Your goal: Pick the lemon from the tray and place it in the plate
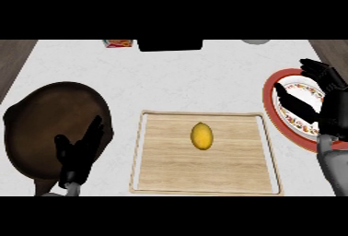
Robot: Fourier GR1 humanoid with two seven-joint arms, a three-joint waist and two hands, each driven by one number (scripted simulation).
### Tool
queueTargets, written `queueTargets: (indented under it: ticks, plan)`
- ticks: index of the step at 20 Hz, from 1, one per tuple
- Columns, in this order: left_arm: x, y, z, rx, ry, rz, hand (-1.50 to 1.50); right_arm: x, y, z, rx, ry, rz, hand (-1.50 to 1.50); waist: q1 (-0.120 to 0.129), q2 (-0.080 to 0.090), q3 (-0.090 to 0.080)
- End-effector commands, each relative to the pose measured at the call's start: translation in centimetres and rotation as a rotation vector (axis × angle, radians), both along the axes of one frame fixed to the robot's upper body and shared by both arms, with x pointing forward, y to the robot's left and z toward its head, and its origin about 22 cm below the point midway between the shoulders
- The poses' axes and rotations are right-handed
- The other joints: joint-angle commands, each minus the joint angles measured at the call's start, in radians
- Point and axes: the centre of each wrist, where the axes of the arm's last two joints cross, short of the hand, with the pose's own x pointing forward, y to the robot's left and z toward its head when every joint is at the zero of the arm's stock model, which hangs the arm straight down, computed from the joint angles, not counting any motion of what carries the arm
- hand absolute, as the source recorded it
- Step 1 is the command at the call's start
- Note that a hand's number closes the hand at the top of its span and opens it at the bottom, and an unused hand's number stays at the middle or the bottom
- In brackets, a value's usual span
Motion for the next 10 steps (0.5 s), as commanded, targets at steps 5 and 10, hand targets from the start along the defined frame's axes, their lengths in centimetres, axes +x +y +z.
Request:
queueTargets:
  ticks: [5, 10]
  plan:
    - [0.3, -0.4, 0.3, -0.029, 0.046, -0.053, 0.00, -8.1, 2.2, -1.2, -0.042, -0.070, -0.047, -1.50, 0.032, 0.007, -0.001]
    - [0.4, -0.2, 0.9, -0.018, 0.021, -0.070, 0.00, -7.9, 0.8, 0.7, -0.266, 0.239, 0.074, -1.50, 0.038, 0.007, -0.004]
